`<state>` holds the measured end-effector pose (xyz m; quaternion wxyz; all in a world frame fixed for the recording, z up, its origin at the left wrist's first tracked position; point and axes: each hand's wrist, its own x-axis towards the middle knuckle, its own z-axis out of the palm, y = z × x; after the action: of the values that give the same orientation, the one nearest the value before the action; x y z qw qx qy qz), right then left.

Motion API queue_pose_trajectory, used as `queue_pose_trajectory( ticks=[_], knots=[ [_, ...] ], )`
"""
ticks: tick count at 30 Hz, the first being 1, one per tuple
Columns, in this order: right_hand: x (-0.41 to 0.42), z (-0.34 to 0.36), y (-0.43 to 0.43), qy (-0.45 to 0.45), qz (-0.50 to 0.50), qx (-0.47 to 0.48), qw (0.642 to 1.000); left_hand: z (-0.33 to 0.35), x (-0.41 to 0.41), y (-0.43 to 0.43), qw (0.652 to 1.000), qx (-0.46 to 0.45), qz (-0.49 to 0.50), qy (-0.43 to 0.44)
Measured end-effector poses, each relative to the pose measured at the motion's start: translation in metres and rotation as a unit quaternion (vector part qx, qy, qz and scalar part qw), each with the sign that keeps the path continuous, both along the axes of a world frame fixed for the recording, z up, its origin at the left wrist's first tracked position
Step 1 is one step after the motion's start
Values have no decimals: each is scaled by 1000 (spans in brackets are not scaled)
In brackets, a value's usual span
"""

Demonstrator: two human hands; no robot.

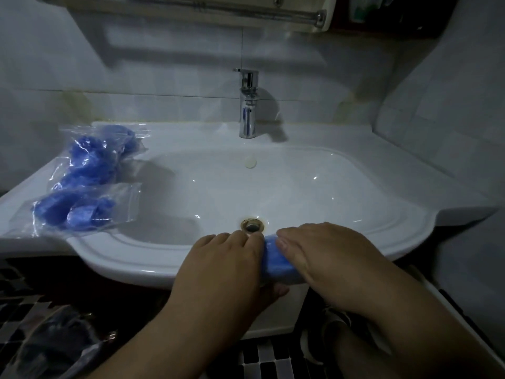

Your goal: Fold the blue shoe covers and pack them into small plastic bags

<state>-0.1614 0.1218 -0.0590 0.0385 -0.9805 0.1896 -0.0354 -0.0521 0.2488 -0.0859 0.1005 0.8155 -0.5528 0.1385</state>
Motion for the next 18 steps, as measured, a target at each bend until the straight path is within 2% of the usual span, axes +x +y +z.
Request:
queue_pose_trajectory(
  ticks=[2,4,7,9,12,15,18],
  knots=[
    [1,-3,-2,-13,-3,-2,1000,0,1,1,1000,-9,5,5],
    [-2,0,-3,-22,-4,55,998,-1,1,2,999,-42,4,19],
    [-16,9,-7,-42,17,138,989,4,3,5,992,-78,2,95],
    [-27,11,-12,-60,40,116,991,9,5,9,984,-92,-11,152],
    [-38,7,-23,-155,53,139,977,12,9,14,969,-135,-35,202],
    [-41,2,-27,-233,46,159,958,12,13,15,962,-163,-46,212],
    [-37,-2,-27,-248,46,127,959,17,15,15,970,-160,-76,164]
  ],
)
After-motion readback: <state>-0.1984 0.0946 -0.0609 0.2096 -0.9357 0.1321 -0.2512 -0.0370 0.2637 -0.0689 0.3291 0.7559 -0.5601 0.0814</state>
